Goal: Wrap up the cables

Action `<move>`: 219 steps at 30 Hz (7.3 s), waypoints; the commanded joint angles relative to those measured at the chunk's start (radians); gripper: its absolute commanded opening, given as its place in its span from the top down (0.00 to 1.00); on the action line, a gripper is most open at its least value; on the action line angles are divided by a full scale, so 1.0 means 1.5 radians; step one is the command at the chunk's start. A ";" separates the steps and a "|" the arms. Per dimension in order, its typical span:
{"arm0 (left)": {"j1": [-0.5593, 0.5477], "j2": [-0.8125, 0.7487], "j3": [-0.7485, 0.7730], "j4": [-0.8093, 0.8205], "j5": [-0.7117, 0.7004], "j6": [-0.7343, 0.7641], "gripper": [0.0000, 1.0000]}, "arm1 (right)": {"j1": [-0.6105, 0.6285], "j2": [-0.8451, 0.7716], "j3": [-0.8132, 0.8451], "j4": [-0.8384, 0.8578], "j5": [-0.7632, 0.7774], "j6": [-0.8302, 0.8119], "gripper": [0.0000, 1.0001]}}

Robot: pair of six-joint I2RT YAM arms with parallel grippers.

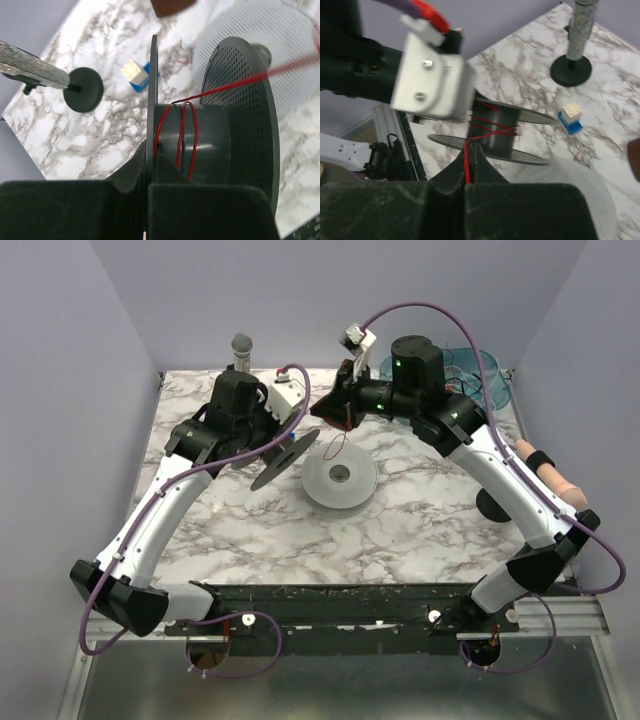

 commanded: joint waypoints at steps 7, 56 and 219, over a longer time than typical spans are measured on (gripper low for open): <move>0.017 0.037 0.018 0.317 -0.140 -0.195 1.00 | 0.107 0.069 0.058 0.123 -0.153 0.168 0.99; 0.097 0.101 0.592 0.094 0.128 -0.347 1.00 | 0.134 0.030 -0.503 0.665 0.029 0.011 0.37; 0.168 0.000 0.187 0.153 0.394 -0.490 1.00 | 0.056 -0.249 -0.773 0.816 0.173 0.128 0.81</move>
